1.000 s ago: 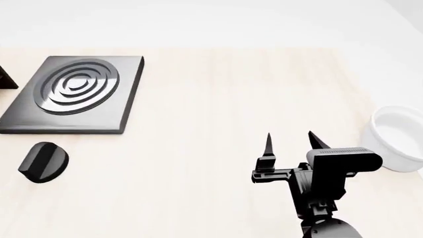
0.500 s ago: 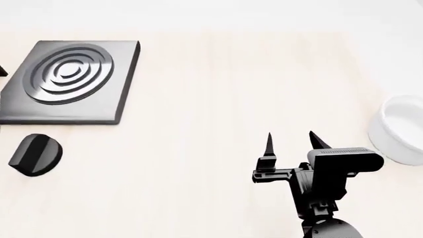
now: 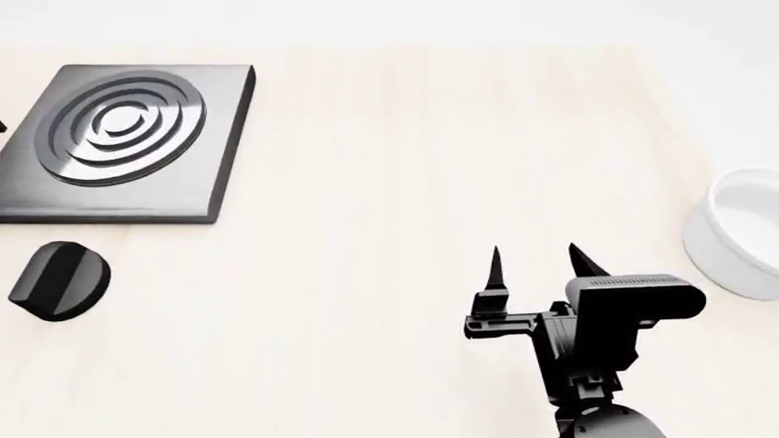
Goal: Put the frying pan on top of the cabinet.
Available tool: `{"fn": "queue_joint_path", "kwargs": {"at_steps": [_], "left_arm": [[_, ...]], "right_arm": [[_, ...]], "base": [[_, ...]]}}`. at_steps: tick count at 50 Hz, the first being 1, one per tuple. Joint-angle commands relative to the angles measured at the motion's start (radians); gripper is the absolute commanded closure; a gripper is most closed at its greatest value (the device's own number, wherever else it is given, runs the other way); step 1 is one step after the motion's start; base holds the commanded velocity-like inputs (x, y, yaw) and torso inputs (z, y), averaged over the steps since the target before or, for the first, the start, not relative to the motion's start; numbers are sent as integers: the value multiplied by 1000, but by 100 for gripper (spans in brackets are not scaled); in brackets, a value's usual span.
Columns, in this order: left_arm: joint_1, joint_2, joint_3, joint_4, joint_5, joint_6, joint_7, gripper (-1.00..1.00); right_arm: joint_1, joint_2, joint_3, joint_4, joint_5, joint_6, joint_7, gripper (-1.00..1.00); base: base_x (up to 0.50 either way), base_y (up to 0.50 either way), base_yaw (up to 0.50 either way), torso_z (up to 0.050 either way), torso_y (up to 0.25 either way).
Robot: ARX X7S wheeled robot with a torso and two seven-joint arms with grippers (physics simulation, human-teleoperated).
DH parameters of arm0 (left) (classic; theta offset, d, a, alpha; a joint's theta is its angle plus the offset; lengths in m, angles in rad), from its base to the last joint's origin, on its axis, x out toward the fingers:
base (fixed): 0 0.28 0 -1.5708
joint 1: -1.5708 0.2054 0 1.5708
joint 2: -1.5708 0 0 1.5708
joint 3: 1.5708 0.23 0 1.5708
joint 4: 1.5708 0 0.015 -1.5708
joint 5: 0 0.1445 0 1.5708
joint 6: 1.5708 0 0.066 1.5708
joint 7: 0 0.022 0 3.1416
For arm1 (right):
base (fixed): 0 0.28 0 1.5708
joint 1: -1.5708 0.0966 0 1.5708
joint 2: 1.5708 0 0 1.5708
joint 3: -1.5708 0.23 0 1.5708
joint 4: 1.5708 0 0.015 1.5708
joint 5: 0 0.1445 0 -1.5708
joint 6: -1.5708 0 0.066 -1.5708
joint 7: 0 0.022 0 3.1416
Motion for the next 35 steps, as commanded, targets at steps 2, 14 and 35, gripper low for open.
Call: {"fn": "queue_joint_path", "kwargs": {"at_steps": [2,14,35], "left_arm": [[-40,5,43,11,17,23,43,-100],[-51,21,83,89,21,35,91,-100],[-40,136,251,427,1,-12,220,-100]], "right_arm": [[-2,2,-3,2,3,-5,4,-100],[-3,7,-4,-3,7,-4,9,-100],[1,10,-11,11,6,-16,15,-100]], "base": [[0,0,0,0,0],[0,0,0,0,119],[0,0,0,0,214]]}}
